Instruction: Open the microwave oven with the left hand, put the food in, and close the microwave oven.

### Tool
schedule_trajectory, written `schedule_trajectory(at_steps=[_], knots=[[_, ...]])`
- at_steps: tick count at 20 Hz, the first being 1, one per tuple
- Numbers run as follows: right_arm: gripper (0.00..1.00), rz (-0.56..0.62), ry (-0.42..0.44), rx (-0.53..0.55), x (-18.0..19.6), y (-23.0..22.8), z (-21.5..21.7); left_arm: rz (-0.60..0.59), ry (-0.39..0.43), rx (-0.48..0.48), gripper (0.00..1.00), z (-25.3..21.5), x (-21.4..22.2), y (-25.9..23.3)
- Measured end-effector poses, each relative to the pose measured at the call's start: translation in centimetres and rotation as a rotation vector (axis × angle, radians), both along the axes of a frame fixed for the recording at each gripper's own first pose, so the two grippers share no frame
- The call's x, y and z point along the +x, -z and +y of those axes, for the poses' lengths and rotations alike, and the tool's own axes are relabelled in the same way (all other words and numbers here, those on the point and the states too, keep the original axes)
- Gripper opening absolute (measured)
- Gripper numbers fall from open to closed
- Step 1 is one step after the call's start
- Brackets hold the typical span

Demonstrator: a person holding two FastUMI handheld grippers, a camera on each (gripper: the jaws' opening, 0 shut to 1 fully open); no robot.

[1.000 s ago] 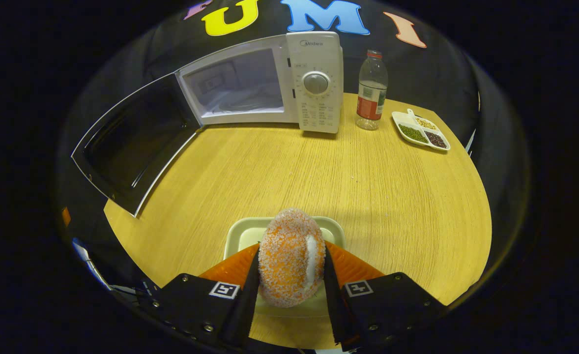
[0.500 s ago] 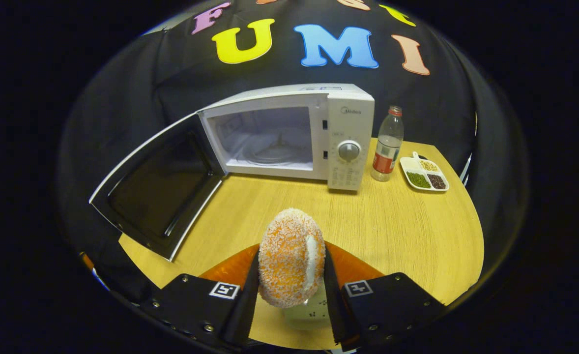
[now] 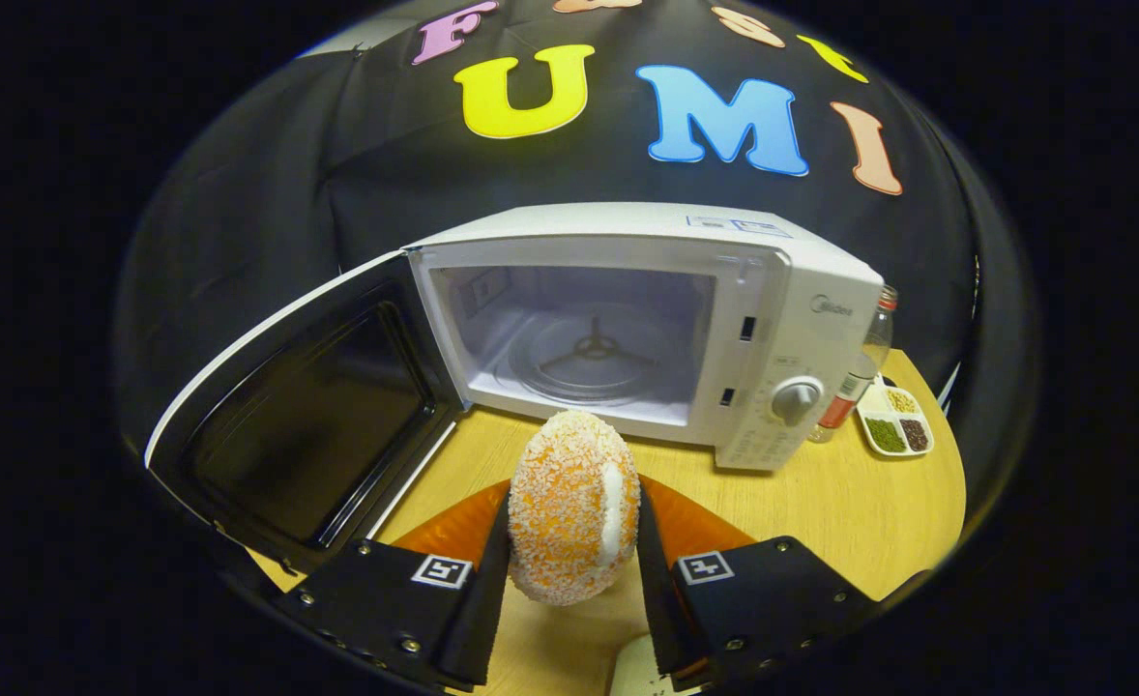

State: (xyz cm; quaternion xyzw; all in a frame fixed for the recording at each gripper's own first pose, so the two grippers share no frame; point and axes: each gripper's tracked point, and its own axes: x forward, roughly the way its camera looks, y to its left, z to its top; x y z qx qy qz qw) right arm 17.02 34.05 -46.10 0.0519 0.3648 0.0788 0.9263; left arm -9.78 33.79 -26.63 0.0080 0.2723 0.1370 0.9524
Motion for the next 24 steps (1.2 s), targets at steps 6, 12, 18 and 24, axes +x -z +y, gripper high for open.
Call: schedule_trajectory(at_steps=[6,12,18,24], knots=[[0.63,-0.036,0.054,0.088,7.7,3.1,2.2,0.030,-0.035,0.045,0.34,0.1,0.2,-1.2],[0.63,-0.055,0.245,0.353,13.7,4.5,4.5,0.077,-0.085,0.012,0.34,-0.6,1.3,-0.6],[0.62,-0.040,0.383,0.458,17.2,7.4,4.5,0.107,-0.096,0.029,0.34,-0.6,2.4,-0.3],[0.67,-0.125,0.448,0.410,19.3,9.2,3.4,0.139,-0.095,0.024,0.34,-1.0,2.9,0.7]])
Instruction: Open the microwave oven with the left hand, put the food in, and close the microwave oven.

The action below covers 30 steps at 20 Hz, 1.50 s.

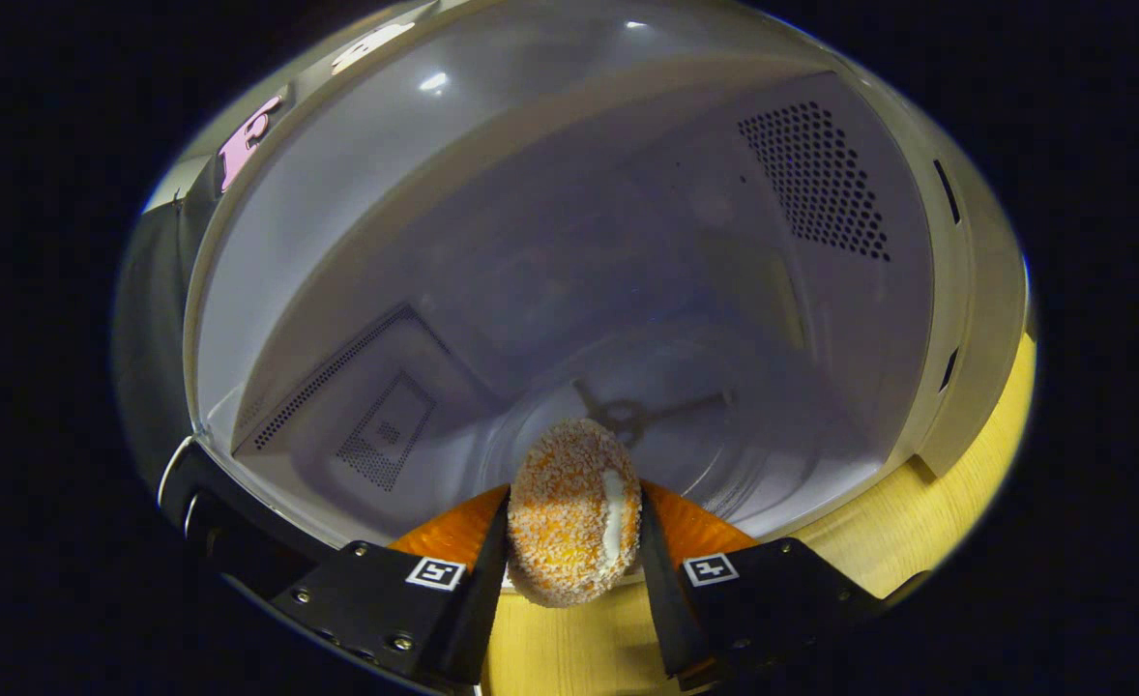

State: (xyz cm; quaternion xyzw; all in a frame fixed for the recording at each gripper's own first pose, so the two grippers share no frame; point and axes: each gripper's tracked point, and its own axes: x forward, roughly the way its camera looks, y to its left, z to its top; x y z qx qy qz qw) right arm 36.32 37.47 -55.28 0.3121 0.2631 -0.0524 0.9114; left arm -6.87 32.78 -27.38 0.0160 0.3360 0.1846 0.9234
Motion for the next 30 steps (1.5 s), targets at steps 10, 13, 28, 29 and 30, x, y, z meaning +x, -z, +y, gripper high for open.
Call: schedule_trajectory(at_steps=[10,13,28,29,30], knots=[[0.79,-0.027,-0.011,0.006,0.4,-0.2,-0.1,-0.004,-0.016,0.006,0.38,-0.4,-0.3,-0.4],[0.98,-0.013,-0.021,0.011,-0.4,-0.8,0.1,-0.011,-0.020,0.014,0.38,-0.2,-0.9,-1.0],[0.98,-0.036,-0.330,-0.208,-17.5,-13.8,-3.7,-0.260,0.048,-0.049,0.36,0.6,-2.6,-7.4],[0.98,-0.033,-0.345,-0.215,-18.9,-14.6,-4.1,-0.265,0.065,-0.061,0.37,0.6,-2.4,-6.9],[0.98,-0.035,-0.352,-0.226,-20.3,-15.4,-4.6,-0.267,0.075,-0.074,0.39,0.6,-2.2,-6.5]])
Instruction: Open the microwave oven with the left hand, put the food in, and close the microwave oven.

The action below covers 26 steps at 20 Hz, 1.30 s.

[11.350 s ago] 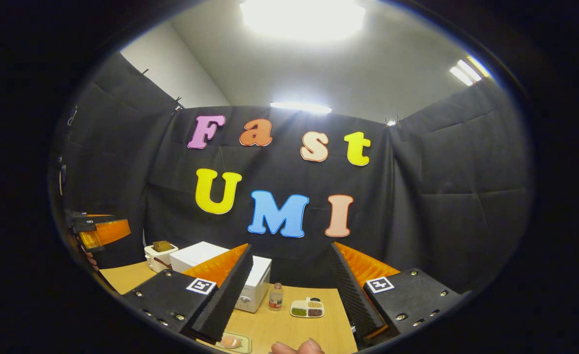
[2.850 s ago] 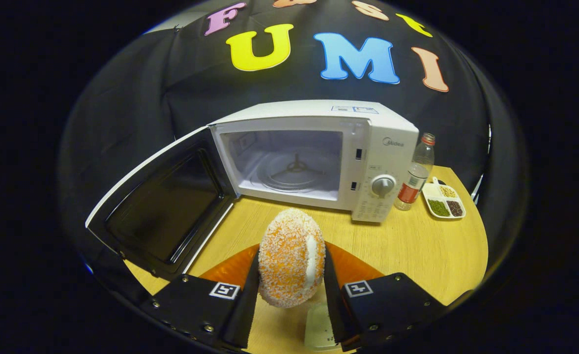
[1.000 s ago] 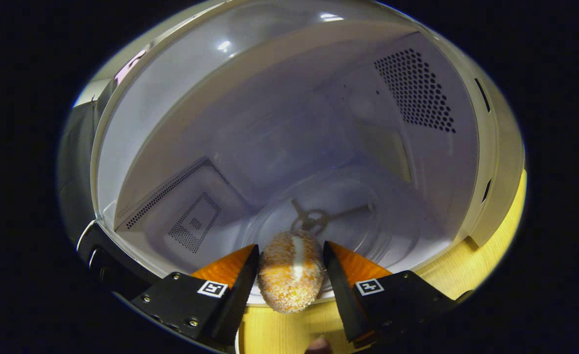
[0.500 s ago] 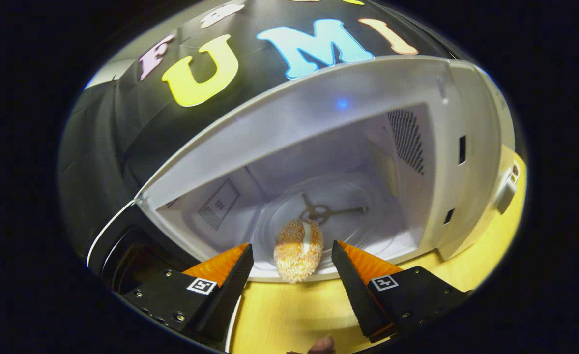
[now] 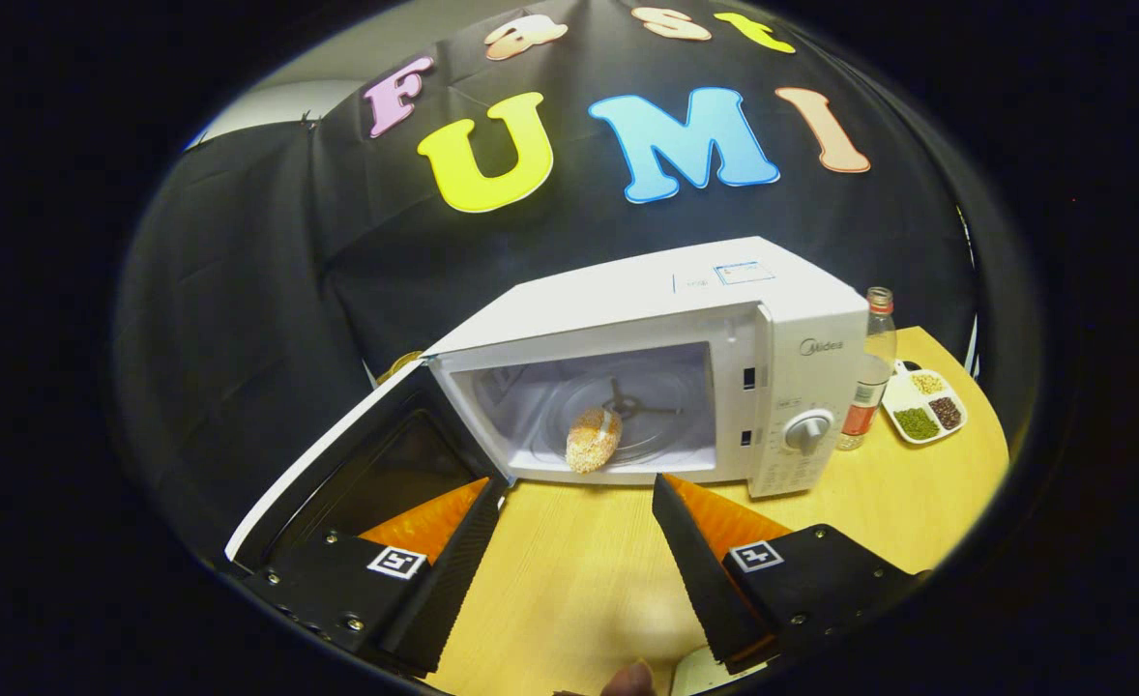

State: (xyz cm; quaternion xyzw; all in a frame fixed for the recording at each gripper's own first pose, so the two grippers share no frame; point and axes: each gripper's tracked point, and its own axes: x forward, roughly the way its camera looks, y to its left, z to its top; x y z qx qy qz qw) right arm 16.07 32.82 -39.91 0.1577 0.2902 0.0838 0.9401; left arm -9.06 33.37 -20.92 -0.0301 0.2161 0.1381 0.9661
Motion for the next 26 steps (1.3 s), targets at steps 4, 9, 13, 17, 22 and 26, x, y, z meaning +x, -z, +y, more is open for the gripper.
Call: schedule_trajectory(at_steps=[4,9,13,17,22,26], knots=[[0.98,0.013,-0.074,-0.027,-5.9,-1.5,-1.1,-0.016,-0.015,-0.039,0.61,0.4,0.8,0.2],[0.98,0.010,-0.193,-0.040,-12.8,-3.3,-3.3,0.053,-0.099,-0.038,0.83,0.7,-0.1,3.4],[0.98,-0.089,-0.290,-0.119,-16.2,-6.2,-5.7,0.105,-0.123,0.015,0.99,0.2,0.1,5.9],[0.98,-0.110,-0.339,-0.140,-18.6,-7.3,-6.4,0.158,-0.093,0.074,0.98,0.7,1.9,8.8],[0.98,-0.062,-0.265,-0.186,-18.7,-6.8,-7.0,0.235,-0.050,0.071,0.94,4.5,6.8,14.6],[0.98,0.019,-0.161,-0.209,-18.0,-5.7,-7.0,0.283,-0.006,-0.052,0.89,6.7,10.6,20.2]])
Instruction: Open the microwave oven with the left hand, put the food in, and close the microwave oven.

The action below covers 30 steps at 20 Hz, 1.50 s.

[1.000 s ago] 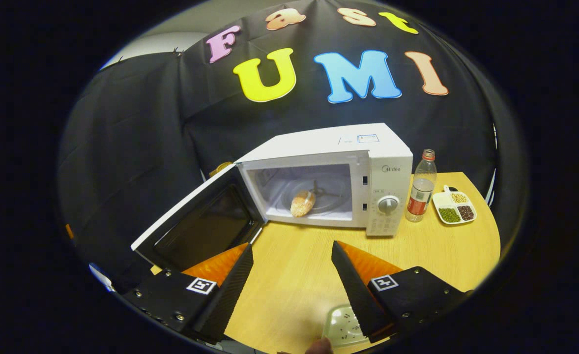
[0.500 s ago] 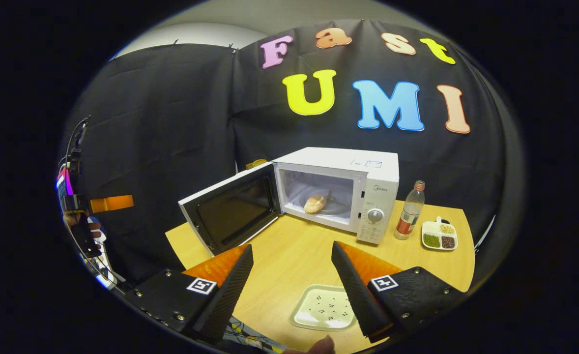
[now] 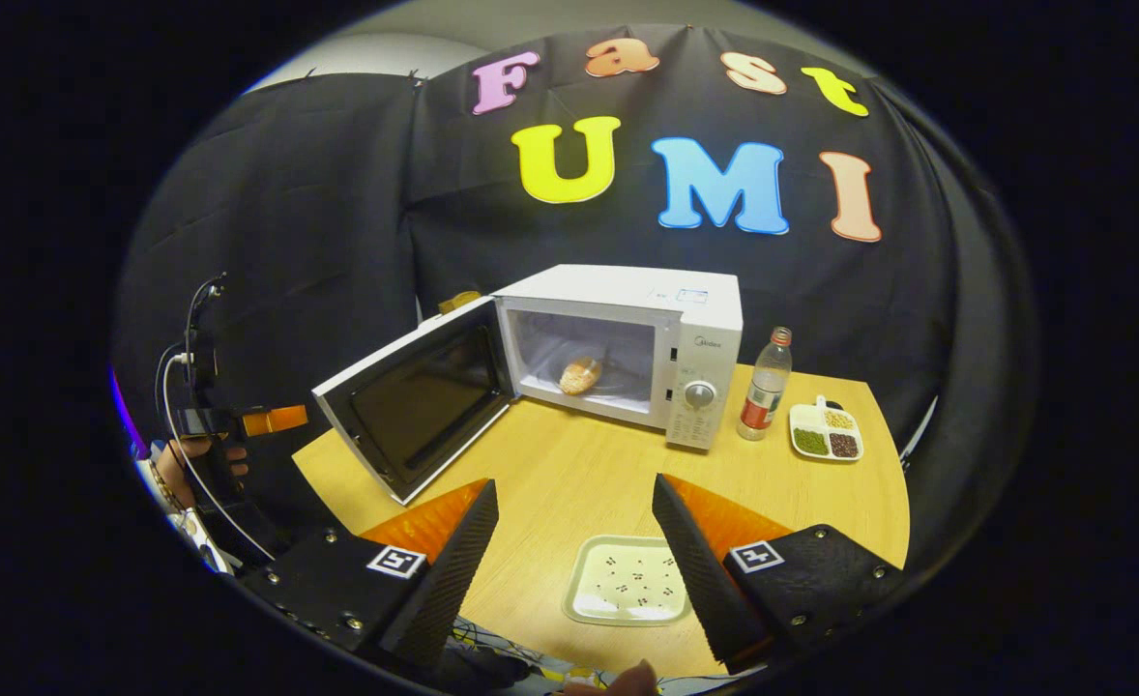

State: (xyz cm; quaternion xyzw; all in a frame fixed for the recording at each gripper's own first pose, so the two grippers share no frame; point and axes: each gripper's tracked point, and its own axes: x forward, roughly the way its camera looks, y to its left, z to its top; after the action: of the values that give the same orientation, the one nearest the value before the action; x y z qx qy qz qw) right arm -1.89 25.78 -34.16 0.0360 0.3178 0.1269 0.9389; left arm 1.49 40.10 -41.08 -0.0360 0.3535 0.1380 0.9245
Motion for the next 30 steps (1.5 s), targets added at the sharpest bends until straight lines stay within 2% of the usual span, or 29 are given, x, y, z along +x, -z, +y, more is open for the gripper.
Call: schedule_trajectory(at_steps=[4,6,8,9,12,13,14,23,25,26,27,30], knots=[[0.99,0.035,0.085,-0.002,1.3,0.3,1.0,0.046,0.066,-0.134,0.93,-0.7,1.9,4.7],[0.98,0.066,0.122,-0.004,1.6,0.4,1.2,0.061,0.082,-0.136,0.96,-0.9,2.5,6.1],[0.98,0.066,0.153,0.009,1.8,0.0,1.2,0.056,0.116,-0.161,0.87,-2.4,3.3,6.6],[0.98,0.073,0.163,-0.011,1.7,0.0,0.7,0.053,0.138,-0.178,0.93,-3.6,3.8,6.9],[0.98,0.091,0.208,-0.038,1.5,0.4,-1.0,0.069,0.222,-0.227,0.88,-7.8,5.0,8.1],[0.98,0.100,0.234,-0.024,1.4,0.5,-1.5,0.074,0.251,-0.234,0.87,-9.3,5.6,8.5],[0.98,0.101,0.261,-0.012,1.2,0.4,-1.9,0.075,0.281,-0.236,0.93,-10.8,6.3,8.7],[0.99,0.106,0.423,-0.037,-1.1,0.3,-7.5,0.063,0.558,-0.250,0.93,-23.8,12.3,8.6],[0.98,0.105,0.459,-0.036,-1.3,0.2,-8.9,0.066,0.590,-0.253,0.93,-26.0,13.3,8.9],[0.98,0.108,0.474,-0.034,-1.4,0.3,-9.6,0.068,0.602,-0.261,0.98,-27.0,13.6,9.0],[0.98,0.108,0.490,-0.032,-1.4,0.3,-10.2,0.068,0.612,-0.262,0.93,-27.9,14.2,9.0],[0.98,0.118,0.526,-0.016,-1.5,0.7,-11.6,0.065,0.643,-0.250,0.93,-30.3,16.3,9.6]])
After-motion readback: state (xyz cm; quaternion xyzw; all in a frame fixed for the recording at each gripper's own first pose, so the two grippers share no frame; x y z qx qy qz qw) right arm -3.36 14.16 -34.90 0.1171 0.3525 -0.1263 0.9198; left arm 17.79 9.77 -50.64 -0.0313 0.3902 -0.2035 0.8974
